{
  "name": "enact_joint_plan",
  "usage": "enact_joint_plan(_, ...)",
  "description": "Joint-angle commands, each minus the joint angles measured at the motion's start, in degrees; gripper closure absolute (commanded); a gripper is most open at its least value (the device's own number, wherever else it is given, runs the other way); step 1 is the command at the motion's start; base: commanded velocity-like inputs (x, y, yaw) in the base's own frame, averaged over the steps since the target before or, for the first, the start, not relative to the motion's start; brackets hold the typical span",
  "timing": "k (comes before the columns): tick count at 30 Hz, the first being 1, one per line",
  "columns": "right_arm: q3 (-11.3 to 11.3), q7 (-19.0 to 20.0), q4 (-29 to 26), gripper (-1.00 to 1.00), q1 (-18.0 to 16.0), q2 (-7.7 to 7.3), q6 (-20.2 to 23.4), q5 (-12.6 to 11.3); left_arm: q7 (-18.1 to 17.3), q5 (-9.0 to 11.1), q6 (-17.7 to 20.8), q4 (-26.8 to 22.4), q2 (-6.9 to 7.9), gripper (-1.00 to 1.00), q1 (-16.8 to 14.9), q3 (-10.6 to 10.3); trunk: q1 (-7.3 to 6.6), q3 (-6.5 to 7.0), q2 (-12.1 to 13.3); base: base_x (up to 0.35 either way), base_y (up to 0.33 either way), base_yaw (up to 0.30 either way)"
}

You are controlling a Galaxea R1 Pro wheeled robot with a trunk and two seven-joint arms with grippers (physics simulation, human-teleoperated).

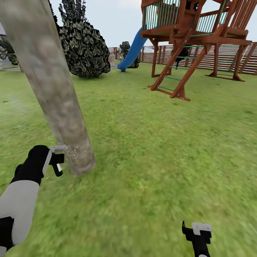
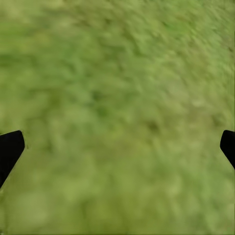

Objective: In the garden, pick up the pesticide atomizer on the floor and spray pesticide onto both trees until each tree trunk is fully covered.

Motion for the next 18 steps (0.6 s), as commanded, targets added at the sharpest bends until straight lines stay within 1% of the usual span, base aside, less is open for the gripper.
enact_joint_plan(1, 0.0, 0.0, 0.0, -1.0, 0.0, 0.0, 0.0, 0.0, 0.0, -0.1, 0.0, 0.0, -0.04, 1.0, 0.0, 0.0, 0.0, 0.0, 0.0, 0.006, -0.03, 0.275)
enact_joint_plan(2, 0.0, 0.0, 0.0, -1.0, 0.0, 0.0, 0.0, 0.0, 0.0, 0.0, 0.0, 0.0, -0.08, 1.0, 0.0, -0.1, 0.0, 0.0, 0.0, 0.045, -0.134, 0.276)
enact_joint_plan(3, 0.0, 0.0, 0.0, -1.0, 0.0, 0.0, 0.0, 0.0, 0.0, 0.0, 0.0, 0.0, -0.17, 1.0, 0.0, -0.7, 0.0, 0.0, 0.0, 0.07, -0.194, 0.277)
enact_joint_plan(4, 0.0, 0.0, 0.0, -1.0, 0.0, 0.0, 0.0, 0.0, 0.0, -0.1, 0.0, 0.0, -0.26, 1.0, 0.0, -2.1, 0.0, 0.0, 0.0, 0.087, -0.236, 0.277)
enact_joint_plan(6, 0.0, 0.0, 0.0, -1.0, 0.0, 0.0, 0.0, 0.0, 0.0, -0.1, 0.1, 0.0, -0.34, 1.0, -0.1, -2.9, 0.0, 0.0, 0.0, 0.093, -0.25, 0.174)
enact_joint_plan(18, 0.0, 0.0, 0.0, -1.0, 0.0, 0.0, 0.0, 0.0, 0.0, 0.1, 0.3, 0.0, -0.64, 1.0, -0.2, -3.1, 0.0, 0.0, 0.0, 0.105, -0.259, 0.008)
